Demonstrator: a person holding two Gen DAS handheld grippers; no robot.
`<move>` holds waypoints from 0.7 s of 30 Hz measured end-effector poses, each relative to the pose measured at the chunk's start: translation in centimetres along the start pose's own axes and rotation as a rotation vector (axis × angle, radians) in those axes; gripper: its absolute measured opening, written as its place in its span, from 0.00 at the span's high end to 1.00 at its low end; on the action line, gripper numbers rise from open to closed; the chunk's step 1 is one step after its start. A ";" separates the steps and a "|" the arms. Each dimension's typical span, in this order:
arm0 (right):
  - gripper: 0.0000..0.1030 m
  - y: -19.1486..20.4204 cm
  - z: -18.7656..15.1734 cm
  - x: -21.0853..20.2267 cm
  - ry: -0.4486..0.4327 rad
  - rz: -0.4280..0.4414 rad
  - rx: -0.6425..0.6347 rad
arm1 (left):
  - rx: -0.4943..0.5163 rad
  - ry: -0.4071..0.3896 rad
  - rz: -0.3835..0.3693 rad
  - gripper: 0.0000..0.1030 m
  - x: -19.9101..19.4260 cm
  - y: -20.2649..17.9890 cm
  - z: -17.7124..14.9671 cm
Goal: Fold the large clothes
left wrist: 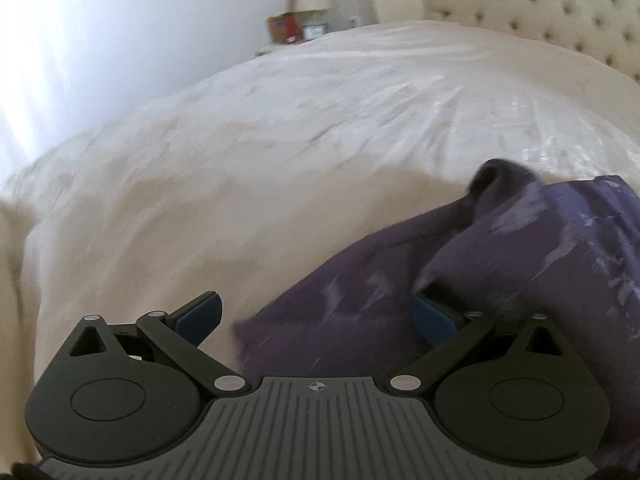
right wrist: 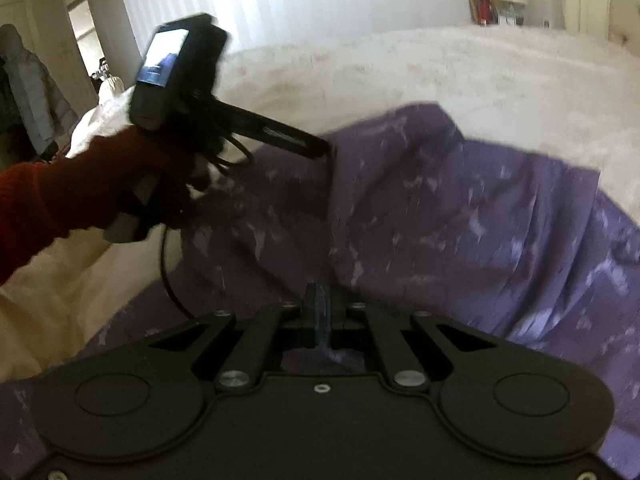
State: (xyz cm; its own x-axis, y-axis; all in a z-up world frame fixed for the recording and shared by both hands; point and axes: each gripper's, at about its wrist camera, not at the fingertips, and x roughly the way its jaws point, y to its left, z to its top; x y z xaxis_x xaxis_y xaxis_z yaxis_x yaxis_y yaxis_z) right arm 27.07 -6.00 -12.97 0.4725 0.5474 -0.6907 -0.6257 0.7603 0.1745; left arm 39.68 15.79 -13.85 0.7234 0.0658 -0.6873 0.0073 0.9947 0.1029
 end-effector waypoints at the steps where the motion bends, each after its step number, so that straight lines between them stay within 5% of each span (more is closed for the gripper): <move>1: 0.90 -0.2 -0.2 -0.1 0.002 0.002 0.010 | -0.018 0.011 -0.003 0.01 -0.1 0.6 -0.3; 4: 0.83 -0.8 -0.7 -1.7 -0.030 0.007 0.037 | -0.075 0.021 0.040 0.01 -0.9 2.6 -1.1; 7: 0.77 -2.3 -0.9 -4.3 -0.105 -0.018 0.101 | -0.188 -0.034 -0.033 0.01 -3.2 4.4 -1.3; 9: 0.37 -4.3 -1.0 -6.0 -0.174 -0.061 0.191 | -0.260 -0.069 -0.124 0.01 -4.6 4.5 -0.8; 11: 0.22 -6.5 -1.4 -7.1 -0.226 -0.109 0.297 | -0.305 -0.097 -0.231 0.01 -5.9 3.9 -0.4; 17: 0.22 -12.4 -2.4 -6.0 -0.228 -0.127 0.569 | -0.285 -0.044 -0.538 0.01 -5.9 -2.0 0.7; 21: 0.22 -13.8 -2.8 -4.3 -0.220 -0.105 0.651 | -0.317 0.045 -0.583 0.01 -3.7 -5.0 -0.3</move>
State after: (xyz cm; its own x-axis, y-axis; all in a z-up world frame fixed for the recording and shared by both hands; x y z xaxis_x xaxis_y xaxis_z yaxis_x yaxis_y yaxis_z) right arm 31.95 -19.84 -14.41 0.6679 0.4652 -0.5810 -0.1025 0.8307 0.5472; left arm 36.81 10.58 -12.02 0.6329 -0.4941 -0.5961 0.1804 0.8428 -0.5071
